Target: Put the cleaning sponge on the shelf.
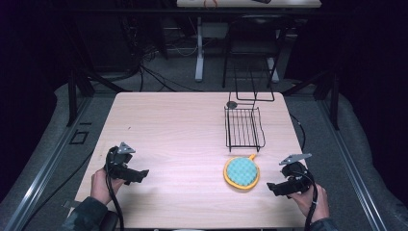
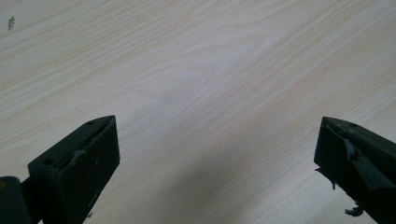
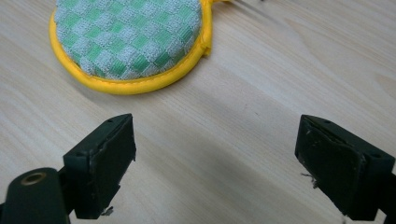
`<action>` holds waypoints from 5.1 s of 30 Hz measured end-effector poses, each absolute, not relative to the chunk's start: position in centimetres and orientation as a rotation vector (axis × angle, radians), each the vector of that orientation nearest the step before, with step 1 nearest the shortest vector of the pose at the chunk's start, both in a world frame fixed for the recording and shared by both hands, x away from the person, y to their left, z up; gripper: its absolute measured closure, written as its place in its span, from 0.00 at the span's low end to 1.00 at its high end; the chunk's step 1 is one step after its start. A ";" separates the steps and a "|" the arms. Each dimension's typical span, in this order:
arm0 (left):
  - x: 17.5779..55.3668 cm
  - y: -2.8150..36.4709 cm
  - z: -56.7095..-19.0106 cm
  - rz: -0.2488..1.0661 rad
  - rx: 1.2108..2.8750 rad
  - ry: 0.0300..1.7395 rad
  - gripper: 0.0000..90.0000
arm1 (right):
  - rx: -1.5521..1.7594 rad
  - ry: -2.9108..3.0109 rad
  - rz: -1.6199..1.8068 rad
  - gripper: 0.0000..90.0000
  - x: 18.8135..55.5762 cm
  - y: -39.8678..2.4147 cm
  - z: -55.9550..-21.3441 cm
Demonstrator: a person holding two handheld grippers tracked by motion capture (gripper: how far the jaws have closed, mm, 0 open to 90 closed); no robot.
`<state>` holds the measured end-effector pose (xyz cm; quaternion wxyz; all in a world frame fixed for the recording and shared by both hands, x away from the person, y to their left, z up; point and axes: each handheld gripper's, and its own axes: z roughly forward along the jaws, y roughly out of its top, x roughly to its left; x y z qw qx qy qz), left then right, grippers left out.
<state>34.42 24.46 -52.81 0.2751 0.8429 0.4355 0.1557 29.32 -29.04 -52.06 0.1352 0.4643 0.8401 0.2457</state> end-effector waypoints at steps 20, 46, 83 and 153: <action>34.6 24.4 -53.0 0.412 2.290 1.167 0.00 | 1.305 2.493 0.755 0.04 32.0 -26.6 -51.7; 35.1 24.1 -53.7 0.367 2.351 1.167 0.00 | 1.435 2.641 0.775 0.30 38.0 -24.0 -54.7; 35.0 23.9 -53.8 0.355 2.376 1.147 0.01 | 1.390 2.575 0.882 0.79 35.8 -23.1 -53.6; 35.0 23.7 -53.9 0.361 2.398 1.145 0.00 | 1.231 2.334 0.953 0.78 34.3 -25.2 -46.2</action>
